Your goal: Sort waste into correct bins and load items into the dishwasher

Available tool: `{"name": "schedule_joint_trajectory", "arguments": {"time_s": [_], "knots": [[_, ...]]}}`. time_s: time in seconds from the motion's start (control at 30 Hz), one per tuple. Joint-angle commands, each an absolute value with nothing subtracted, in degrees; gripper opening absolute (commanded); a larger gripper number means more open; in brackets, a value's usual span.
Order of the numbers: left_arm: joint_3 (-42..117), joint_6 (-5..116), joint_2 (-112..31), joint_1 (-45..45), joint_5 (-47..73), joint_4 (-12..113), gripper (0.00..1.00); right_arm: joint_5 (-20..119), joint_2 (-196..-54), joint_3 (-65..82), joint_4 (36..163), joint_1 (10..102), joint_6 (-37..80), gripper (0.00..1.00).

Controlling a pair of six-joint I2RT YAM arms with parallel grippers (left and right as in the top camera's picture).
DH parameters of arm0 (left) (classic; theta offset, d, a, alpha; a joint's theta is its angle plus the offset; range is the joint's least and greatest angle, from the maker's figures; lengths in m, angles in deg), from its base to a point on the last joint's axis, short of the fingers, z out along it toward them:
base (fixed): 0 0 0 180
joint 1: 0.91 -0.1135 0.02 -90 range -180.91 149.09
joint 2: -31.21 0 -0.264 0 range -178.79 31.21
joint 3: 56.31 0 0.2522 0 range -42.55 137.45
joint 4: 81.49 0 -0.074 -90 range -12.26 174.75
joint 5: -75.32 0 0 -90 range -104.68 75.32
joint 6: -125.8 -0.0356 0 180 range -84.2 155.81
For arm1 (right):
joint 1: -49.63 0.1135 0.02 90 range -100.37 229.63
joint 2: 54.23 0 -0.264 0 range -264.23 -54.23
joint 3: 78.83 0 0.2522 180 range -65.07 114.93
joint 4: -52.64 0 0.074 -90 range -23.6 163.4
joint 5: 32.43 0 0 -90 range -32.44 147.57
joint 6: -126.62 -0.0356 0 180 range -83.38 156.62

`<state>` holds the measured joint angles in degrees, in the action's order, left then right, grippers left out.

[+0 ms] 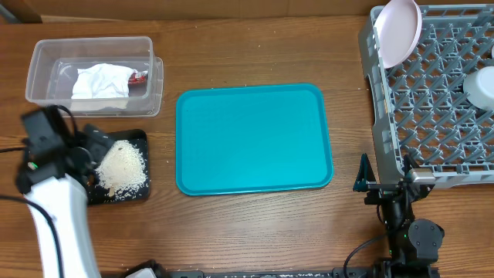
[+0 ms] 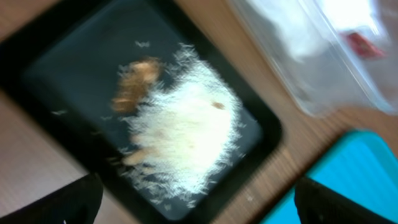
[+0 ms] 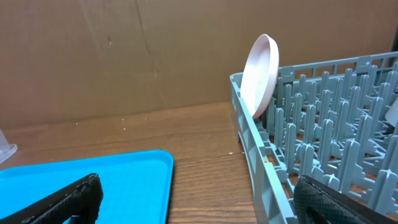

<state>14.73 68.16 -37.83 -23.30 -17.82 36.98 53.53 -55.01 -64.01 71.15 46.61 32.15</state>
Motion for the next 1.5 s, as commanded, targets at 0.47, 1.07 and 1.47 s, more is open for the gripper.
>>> {"name": "schedule_joint_trajectory", "arguments": {"time_s": [0.47, 1.07, 1.47], "knots": [[-21.27, 50.22, -9.33, -1.95, -15.89, 69.57, 1.00, 54.08, -54.40, -64.60, 71.00, 46.45, 32.57, 1.00], [-40.72, 49.94, 13.14, 2.18, -15.04, 82.02, 1.00, 54.08, -54.40, -64.60, 71.00, 46.45, 32.57, 1.00], [-42.28, 49.91, 22.15, 2.29, -13.10, 82.02, 1.00, 54.08, -54.40, -64.60, 71.00, 46.45, 32.57, 1.00]]}}
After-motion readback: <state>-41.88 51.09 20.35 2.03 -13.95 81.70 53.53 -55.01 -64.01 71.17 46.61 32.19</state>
